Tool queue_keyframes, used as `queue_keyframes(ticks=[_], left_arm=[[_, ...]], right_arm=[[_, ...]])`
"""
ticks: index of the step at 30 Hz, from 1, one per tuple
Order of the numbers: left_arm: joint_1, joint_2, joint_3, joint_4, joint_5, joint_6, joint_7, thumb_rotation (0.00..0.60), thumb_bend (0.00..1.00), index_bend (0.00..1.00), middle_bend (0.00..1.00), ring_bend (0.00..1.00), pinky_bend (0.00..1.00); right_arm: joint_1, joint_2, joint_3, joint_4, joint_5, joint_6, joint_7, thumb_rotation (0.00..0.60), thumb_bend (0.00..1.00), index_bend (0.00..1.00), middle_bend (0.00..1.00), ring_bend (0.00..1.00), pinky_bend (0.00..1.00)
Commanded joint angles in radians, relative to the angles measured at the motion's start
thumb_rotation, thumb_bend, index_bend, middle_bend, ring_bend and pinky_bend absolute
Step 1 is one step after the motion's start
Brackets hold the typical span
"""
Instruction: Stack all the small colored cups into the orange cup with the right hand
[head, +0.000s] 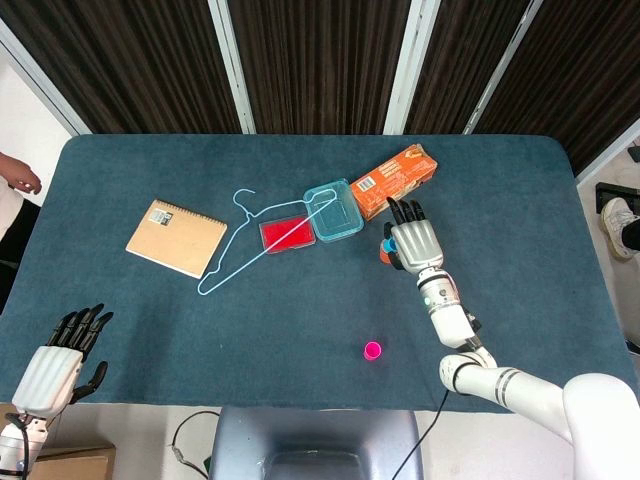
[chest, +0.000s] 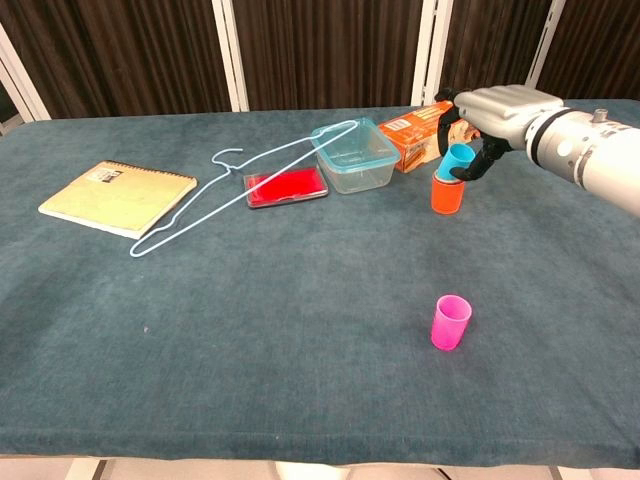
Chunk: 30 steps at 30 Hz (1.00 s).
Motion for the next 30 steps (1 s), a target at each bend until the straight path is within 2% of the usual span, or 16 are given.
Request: queue_keyframes(ticks=[1,3,6,11,14,20,25,30], left_arm=[[0.001,0.001,0.001,-0.001,0.002,0.003,-0.001,0.6,0.46,0.0,0.0,0.0,0.09],[0.004,0.002,0.003,-0.001,0.005,0.008,-0.002,0.6,0.46,0.0,0.0,0.0,0.09],[0.005,0.002,0.003,-0.001,0.006,0.011,-0.003,0.6,0.46,0.0,0.0,0.0,0.09],[0.004,-0.002,0.004,-0.002,0.008,0.007,0.004,0.6,0.46,0.0,0.0,0.0,0.09],[0.004,-0.004,0.006,-0.003,0.011,0.008,0.01,0.6,0.46,0.0,0.0,0.0,0.09],[0.009,-0.003,0.009,-0.004,0.016,0.017,0.008,0.6,0.46,0.0,0.0,0.0,0.09],[0.013,-0.001,0.01,-0.002,0.018,0.024,0.001,0.6,0.46,0.0,0.0,0.0,0.09],[0.015,0.001,0.011,0.0,0.023,0.029,-0.005,0.6,0.46,0.0,0.0,0.0,0.09]], right_arm=[[-0.009,0.035,-0.014,-0.05,0.022,-0.029,-0.016,0.6,0.47,0.25,0.05,0.0,0.0],[-0.029,0.084,-0.028,-0.131,0.003,-0.026,0.003,0.6,0.47,0.13,0.01,0.0,0.0],[-0.072,0.17,-0.065,-0.281,-0.075,-0.007,0.065,0.6,0.47,0.07,0.0,0.0,0.0],[-0.123,0.303,-0.173,-0.496,-0.26,0.0,0.145,0.6,0.45,0.09,0.0,0.0,0.0],[-0.132,0.355,-0.239,-0.574,-0.354,-0.028,0.184,0.6,0.45,0.12,0.0,0.0,0.0],[-0.143,0.375,-0.31,-0.594,-0.437,-0.048,0.182,0.6,0.45,0.16,0.0,0.0,0.0],[-0.143,0.363,-0.327,-0.576,-0.43,-0.072,0.169,0.6,0.45,0.19,0.0,0.0,0.0],[-0.143,0.319,-0.317,-0.54,-0.412,-0.076,0.158,0.6,0.44,0.29,0.0,0.0,0.0]])
